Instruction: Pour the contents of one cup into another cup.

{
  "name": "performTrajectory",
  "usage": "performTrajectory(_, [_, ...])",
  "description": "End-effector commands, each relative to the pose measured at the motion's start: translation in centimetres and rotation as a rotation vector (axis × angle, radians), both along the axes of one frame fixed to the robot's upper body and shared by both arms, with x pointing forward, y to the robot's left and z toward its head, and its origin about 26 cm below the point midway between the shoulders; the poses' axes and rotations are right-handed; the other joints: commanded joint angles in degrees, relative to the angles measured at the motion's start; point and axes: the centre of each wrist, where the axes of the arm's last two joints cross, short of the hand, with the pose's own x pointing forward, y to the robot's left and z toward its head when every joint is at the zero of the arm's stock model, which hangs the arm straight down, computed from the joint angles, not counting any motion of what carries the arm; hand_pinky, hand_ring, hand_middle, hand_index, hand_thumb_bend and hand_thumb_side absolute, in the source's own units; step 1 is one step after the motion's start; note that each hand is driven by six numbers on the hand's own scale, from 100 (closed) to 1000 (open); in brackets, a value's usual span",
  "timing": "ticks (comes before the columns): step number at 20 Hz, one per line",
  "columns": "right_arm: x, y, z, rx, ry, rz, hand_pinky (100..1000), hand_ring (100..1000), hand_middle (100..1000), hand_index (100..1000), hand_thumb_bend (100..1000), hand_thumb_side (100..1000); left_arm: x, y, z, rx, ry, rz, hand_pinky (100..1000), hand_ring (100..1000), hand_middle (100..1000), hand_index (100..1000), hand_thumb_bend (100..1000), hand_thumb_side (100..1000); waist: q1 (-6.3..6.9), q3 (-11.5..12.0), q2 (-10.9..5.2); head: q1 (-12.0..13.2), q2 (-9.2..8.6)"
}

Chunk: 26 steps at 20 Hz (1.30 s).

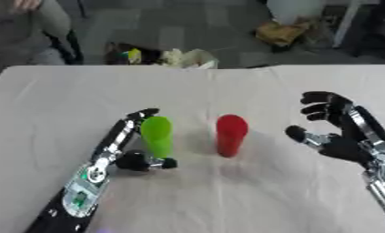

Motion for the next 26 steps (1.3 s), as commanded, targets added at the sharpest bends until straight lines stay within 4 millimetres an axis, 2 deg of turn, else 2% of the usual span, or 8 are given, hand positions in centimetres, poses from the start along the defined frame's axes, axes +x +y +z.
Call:
performTrajectory(1, [-0.1,0.0,1.2,0.004,-0.037,0.01,735,729,736,819,739,462,0.4,-0.5,0.5,0.019,-0.023,-0.02,583,657,663,897,940,433,0.0,-0.14,-1.14,0.25,-0.27])
performTrajectory(6, [-0.1,0.0,1.2,0.006,-0.037,0.01,735,728,735,819,732,462,0.4,-0.6,0.0,0.045,-0.004,-0.024,502,572,585,887,893,412,-0.01,-0.04,-1.26,0.26,-0.25])
performTrajectory(13, [0.0,0.1,1.1,0.008,-0.033,0.013,734,726,734,818,709,455,0.4,-0.7,-1.1,0.008,0.053,-0.027,255,351,404,860,774,358,-0.11,0.0,-1.36,0.22,-0.27])
performTrajectory(17, [0.0,0.1,1.0,0.008,-0.029,0.012,734,725,734,818,699,454,0.1,-0.7,-1.3,-0.061,0.068,-0.024,142,234,359,853,667,312,-0.18,0.18,-1.54,0.17,-0.18])
performTrajectory(18, [0.0,0.1,0.9,0.008,-0.028,0.012,734,725,734,818,699,454,0.1,-0.6,-1.2,-0.077,0.068,-0.023,142,234,359,853,667,312,-0.19,0.25,-1.59,0.16,-0.17])
performTrajectory(19, [0.0,0.1,0.9,0.008,-0.027,0.012,733,725,734,818,691,450,0.0,-0.6,-1.1,-0.094,0.066,-0.021,111,194,346,851,612,287,-0.21,0.35,-1.65,0.14,-0.17])
performTrajectory(21, [0.0,0.1,0.8,0.007,-0.022,0.013,733,724,734,818,685,448,-0.3,-0.4,-0.7,-0.125,0.052,-0.015,100,174,331,848,565,268,-0.22,0.56,-1.78,0.11,-0.13])
performTrajectory(26, [0.1,0.1,0.5,0.006,-0.014,0.012,732,723,733,818,680,445,-0.9,0.1,0.7,-0.173,0.012,0.0,100,152,309,840,535,250,-0.1,0.89,-2.07,0.0,-0.18])
